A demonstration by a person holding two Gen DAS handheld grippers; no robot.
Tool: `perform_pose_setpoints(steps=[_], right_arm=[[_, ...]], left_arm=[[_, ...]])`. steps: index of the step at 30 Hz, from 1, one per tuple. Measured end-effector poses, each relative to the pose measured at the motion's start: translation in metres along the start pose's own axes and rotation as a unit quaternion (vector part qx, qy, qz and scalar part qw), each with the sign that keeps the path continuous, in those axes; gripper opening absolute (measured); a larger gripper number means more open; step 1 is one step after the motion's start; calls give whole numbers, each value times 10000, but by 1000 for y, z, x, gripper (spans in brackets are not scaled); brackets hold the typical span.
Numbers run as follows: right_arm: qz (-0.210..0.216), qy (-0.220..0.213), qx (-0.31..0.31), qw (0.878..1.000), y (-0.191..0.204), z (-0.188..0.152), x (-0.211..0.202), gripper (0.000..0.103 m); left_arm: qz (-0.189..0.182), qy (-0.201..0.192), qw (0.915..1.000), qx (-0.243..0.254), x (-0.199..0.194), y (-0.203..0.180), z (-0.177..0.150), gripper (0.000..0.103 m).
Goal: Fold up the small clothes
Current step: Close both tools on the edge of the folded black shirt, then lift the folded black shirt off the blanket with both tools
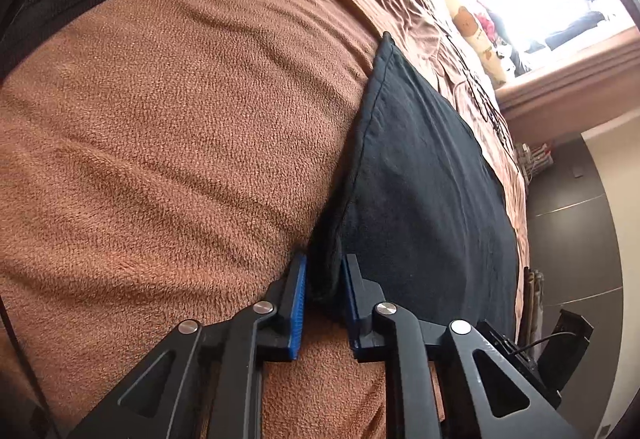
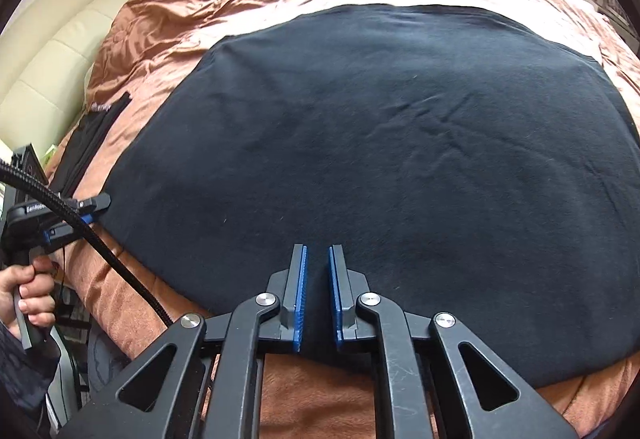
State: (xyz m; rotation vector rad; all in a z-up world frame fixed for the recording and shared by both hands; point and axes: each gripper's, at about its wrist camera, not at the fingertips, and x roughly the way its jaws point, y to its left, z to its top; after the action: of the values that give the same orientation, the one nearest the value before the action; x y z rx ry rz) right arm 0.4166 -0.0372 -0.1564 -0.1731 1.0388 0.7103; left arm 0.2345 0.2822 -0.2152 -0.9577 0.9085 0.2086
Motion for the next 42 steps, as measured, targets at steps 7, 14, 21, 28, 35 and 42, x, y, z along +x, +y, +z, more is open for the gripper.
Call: perform_pose_setpoints(steps=[7,14,21,28,35,42], right_arm=[[35,326,-156,9993,7,10,2,7],[-315,166,-117,9993,2,31,14,7],[-402,103,-34,9991,4,57,38,7],[-548,34,16,9985,4,82,56,7],[-652,0,56,9979,-8,109,73,6],[-560,11,226,9982,-23,132,90,3]], left_arm=[[100,-187,9998,-66,-1,0,-5,11],[201,-237,9995,-73,0,-2,-5,11],[284,-237,9991,-194,-1,-3,-7,11],[260,-225,9986,-400,-1,1,-7,11],[204,-187,9966,-781,-2,6,-7,11],[197,-218,9957,-875,-4,6,-10,11]])
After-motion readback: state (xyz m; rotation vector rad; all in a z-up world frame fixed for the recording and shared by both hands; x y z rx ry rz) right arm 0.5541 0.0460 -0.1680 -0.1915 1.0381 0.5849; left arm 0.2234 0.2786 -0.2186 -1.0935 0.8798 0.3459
